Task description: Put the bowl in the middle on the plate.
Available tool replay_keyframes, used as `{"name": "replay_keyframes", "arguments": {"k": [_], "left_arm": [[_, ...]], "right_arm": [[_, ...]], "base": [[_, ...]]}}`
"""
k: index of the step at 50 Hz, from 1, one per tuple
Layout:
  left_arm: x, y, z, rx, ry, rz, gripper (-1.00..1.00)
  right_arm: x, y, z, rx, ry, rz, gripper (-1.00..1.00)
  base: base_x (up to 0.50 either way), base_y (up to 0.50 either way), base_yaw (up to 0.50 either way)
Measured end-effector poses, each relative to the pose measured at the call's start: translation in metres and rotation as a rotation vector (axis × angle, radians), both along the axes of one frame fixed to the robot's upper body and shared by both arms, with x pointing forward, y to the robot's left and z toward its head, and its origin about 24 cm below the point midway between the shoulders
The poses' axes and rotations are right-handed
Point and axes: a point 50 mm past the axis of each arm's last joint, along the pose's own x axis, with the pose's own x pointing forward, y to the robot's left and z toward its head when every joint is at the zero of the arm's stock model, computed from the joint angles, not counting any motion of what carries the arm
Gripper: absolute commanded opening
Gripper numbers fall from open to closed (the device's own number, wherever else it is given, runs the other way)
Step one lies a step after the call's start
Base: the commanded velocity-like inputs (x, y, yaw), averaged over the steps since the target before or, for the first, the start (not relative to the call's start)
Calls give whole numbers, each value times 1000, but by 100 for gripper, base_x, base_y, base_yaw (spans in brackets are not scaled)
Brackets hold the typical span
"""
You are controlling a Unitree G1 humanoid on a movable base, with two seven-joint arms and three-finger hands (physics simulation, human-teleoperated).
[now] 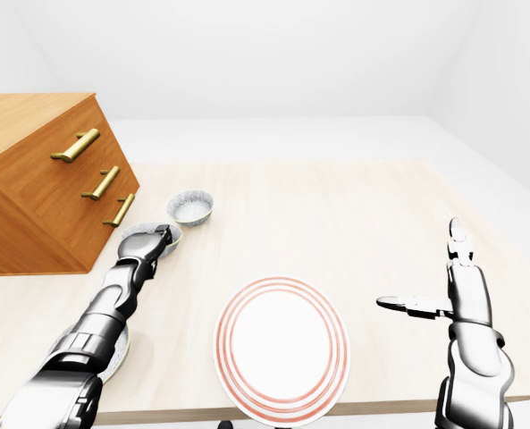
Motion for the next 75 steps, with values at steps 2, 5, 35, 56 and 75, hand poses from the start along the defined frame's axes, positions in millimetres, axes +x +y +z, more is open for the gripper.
{"name": "replay_keyframes", "arguments": {"k": [2,5,35,56,75], "left_arm": [[0,0,0,2,1,-1,-100],[0,-1,0,9,3,-4,-100],[-38,-11,25,-10,14,-44,-100],[-55,-26,51,-87,-86,-77,-100],[-64,-50,73,-191,-202,-156,-100]], "right_arm": [[0,0,0,0,-1,2,100],[0,0,1,1,-2,4,100],[0,-1,-1,5,3,0,100],[1,-1,-3,7,10,-5,100],[0,-1,-2,3,8,-7,100]], "base": [[0,0,0],[0,0,0],[0,0,0],[0,0,0],[0,0,0]]}}
